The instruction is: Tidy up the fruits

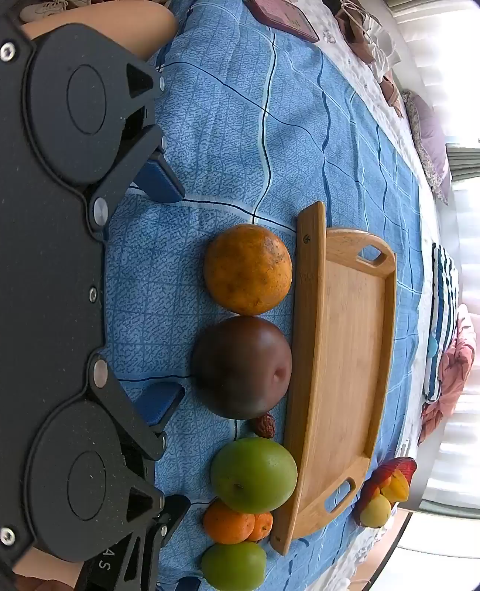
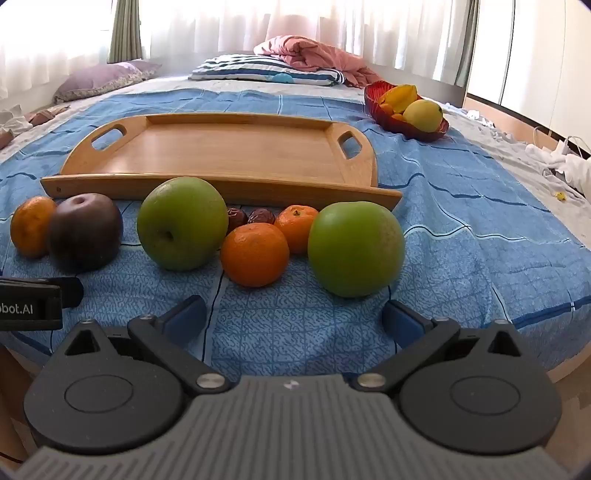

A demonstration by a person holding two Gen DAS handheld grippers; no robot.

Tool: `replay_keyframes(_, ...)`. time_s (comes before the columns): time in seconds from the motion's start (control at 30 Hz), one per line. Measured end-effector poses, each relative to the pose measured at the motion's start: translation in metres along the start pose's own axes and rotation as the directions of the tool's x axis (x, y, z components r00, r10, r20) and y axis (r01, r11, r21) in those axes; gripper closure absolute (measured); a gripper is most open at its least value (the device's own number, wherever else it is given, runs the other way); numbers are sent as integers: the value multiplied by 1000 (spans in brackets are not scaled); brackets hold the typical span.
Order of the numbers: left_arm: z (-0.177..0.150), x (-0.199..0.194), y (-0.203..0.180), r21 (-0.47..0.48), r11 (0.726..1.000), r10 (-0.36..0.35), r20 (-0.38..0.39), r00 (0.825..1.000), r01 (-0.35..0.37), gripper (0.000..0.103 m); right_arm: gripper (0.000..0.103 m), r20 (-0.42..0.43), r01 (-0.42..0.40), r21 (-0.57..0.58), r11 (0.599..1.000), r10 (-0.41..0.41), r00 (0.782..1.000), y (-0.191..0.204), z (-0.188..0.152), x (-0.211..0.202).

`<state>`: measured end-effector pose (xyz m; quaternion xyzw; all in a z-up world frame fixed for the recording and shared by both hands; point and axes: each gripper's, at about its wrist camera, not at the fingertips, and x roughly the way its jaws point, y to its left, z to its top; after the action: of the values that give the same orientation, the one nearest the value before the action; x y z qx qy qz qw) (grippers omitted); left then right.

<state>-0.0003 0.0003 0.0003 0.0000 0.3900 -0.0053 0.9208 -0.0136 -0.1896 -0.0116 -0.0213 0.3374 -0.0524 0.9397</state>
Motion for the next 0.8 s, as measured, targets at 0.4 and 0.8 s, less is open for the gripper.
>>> replay_keyframes(0.4,0,0,0,4,1000,5,-14,1000,-5,0,0,17,10,-13,1000,-9,1000,0,0,-1)
replay_keyframes(0.8,0,0,-1,6,1000,7,-13,1000,-7,0,0,16,10,-14,1000,-10,1000,0,-1,0)
